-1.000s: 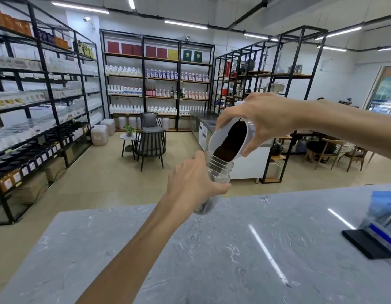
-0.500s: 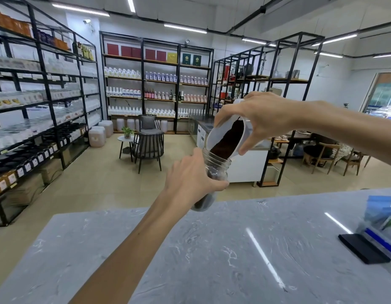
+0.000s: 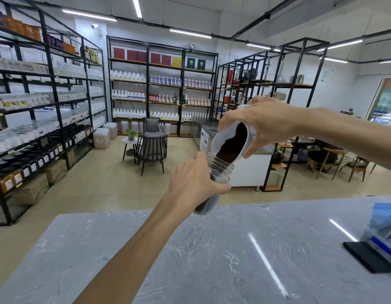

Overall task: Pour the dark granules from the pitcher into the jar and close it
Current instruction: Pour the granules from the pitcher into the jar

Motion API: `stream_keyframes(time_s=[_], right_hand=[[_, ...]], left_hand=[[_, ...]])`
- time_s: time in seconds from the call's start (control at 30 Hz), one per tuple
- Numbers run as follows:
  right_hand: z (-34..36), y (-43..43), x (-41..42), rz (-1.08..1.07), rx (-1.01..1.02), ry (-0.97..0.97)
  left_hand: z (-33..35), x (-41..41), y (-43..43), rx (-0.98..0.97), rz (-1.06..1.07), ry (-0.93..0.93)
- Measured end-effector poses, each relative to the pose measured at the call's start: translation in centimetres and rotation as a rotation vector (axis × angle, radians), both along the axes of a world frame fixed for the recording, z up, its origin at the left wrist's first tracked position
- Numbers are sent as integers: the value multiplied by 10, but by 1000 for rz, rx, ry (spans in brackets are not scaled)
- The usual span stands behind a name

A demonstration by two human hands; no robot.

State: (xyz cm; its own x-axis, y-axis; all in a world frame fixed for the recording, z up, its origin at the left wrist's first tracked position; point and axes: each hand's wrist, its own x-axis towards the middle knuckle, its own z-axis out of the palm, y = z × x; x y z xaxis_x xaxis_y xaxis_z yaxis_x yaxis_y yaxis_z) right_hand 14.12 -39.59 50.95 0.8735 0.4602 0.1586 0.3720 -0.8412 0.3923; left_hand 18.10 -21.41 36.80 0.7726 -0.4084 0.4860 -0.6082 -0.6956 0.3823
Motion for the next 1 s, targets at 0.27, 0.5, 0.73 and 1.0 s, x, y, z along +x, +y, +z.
stream_keyframes(time_s=[0.27, 0.5, 0.73, 1.0], right_hand=[[2, 2, 1, -30, -50, -15], [-2, 2, 3, -17, -70, -17], [-5, 4, 3, -17, -62, -32], [-5, 6, 2, -26, -50, -22]], left_hand=[[-1, 2, -3, 1, 13, -2], [-3, 3, -4, 15, 12, -3], [-3, 4, -5, 16, 14, 20], [-3, 3, -4, 12, 7, 25]])
